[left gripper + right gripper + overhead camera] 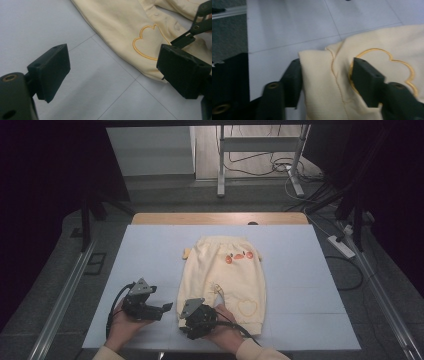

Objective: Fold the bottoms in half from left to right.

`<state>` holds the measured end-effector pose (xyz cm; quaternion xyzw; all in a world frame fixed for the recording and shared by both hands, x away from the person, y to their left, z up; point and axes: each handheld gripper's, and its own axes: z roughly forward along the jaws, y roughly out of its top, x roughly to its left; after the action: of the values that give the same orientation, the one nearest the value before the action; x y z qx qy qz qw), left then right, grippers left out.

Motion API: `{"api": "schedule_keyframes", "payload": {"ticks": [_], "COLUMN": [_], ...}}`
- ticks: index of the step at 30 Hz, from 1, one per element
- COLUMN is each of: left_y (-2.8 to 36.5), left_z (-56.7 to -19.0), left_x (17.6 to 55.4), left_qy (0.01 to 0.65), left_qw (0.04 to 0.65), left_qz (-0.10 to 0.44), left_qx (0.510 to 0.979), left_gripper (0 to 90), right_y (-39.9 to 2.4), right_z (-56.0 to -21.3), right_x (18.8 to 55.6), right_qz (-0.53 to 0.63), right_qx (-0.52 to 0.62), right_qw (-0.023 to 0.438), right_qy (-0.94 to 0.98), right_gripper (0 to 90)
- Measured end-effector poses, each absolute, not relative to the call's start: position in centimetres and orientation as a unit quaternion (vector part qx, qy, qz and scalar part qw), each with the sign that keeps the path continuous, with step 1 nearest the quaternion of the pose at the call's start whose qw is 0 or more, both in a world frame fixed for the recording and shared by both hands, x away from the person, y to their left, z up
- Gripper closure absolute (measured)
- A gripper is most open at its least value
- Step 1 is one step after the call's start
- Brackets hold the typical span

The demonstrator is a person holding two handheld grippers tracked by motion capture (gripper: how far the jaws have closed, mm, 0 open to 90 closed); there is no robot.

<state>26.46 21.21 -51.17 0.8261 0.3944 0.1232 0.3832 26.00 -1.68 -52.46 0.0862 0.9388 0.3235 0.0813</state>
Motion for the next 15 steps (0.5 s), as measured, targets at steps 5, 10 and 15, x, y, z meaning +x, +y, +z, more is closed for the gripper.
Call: {"api": "schedule_keyframes", "payload": {"ticks": [5, 10, 15], "left_y": [21.32, 21.34, 21.13], "left_z": [-51.15, -51.18, -51.05], "left_x": [26.49, 26.60, 26.79], "left_qy": [0.397, 0.399, 0.394], "left_qw": [0.386, 0.386, 0.376], "left_qz": [0.124, 0.124, 0.134], "left_qx": [0.823, 0.823, 0.828], "left_gripper": [11.4, 11.4, 11.5], "right_y": [-1.97, -2.38, -2.68], "right_z": [-52.18, -51.80, -51.55], "right_x": [26.12, 26.55, 26.75], "right_qz": [0.323, 0.332, 0.336], "right_qx": [0.089, 0.102, 0.106], "right_qw": [0.075, 0.059, 0.049], "right_qy": [0.939, 0.936, 0.935], "right_gripper": [68.7, 76.1, 77.4]}}
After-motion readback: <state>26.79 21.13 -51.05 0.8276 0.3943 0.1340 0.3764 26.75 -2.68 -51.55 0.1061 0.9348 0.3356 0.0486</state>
